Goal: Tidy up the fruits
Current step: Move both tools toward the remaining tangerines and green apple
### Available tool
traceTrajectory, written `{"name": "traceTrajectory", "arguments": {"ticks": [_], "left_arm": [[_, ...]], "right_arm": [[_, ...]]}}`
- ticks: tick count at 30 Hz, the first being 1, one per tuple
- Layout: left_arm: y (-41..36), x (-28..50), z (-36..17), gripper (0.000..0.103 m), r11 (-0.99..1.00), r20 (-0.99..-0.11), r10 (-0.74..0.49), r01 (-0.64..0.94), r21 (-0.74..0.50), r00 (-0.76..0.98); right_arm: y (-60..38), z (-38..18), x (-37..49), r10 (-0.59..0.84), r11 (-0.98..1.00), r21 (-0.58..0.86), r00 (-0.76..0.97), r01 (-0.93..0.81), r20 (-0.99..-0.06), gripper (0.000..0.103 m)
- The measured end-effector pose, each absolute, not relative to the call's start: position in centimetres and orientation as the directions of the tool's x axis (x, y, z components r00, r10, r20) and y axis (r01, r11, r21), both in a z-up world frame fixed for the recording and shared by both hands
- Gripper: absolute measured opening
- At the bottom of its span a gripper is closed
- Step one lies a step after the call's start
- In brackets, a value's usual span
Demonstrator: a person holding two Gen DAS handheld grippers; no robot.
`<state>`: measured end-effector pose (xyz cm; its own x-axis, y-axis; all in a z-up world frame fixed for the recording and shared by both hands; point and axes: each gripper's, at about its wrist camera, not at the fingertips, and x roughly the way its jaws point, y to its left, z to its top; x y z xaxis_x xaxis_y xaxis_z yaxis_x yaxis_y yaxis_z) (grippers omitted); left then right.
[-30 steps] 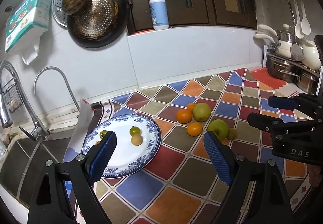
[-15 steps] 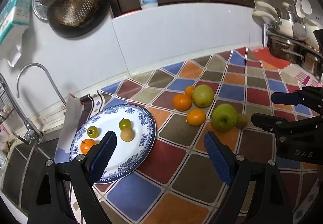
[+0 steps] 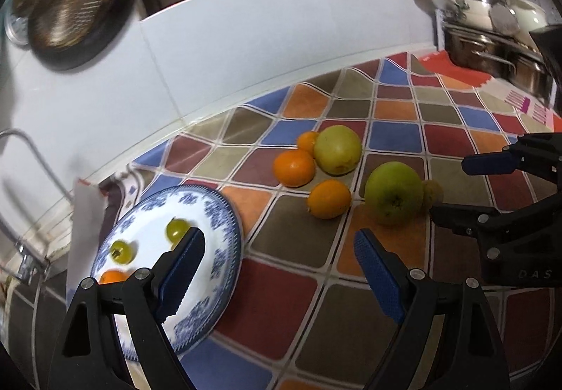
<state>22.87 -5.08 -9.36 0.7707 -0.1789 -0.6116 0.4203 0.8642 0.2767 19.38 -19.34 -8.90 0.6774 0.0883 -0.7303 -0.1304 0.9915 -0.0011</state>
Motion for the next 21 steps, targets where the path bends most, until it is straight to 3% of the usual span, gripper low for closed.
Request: {"name": "traceTrajectory", "arguments": {"ticks": [13, 16, 21], "left_arm": [[-7.9, 26.5, -11.1, 0.074, 0.796, -0.664, -0.244, 0.537, 0.279, 0.707], [-8.4, 27.3, -11.2, 0.07, 0.788, -0.673, -0.248, 0.549, 0.279, 0.697], [-9.2, 28.3, -11.9, 0.055, 0.772, -0.719, -0.259, 0.586, 0.247, 0.645]], "right_arm": [[-19.7, -9.7, 20.9, 0.101, 0.991, 0.013, 0.67, -0.135, -0.736, 0.056], [-19.9, -9.9, 21.2, 0.105, 0.991, 0.024, 0.663, -0.131, -0.741, 0.05], [-20.2, -10.2, 21.7, 0.134, 0.99, 0.066, 0.649, -0.128, -0.749, 0.043]]}}
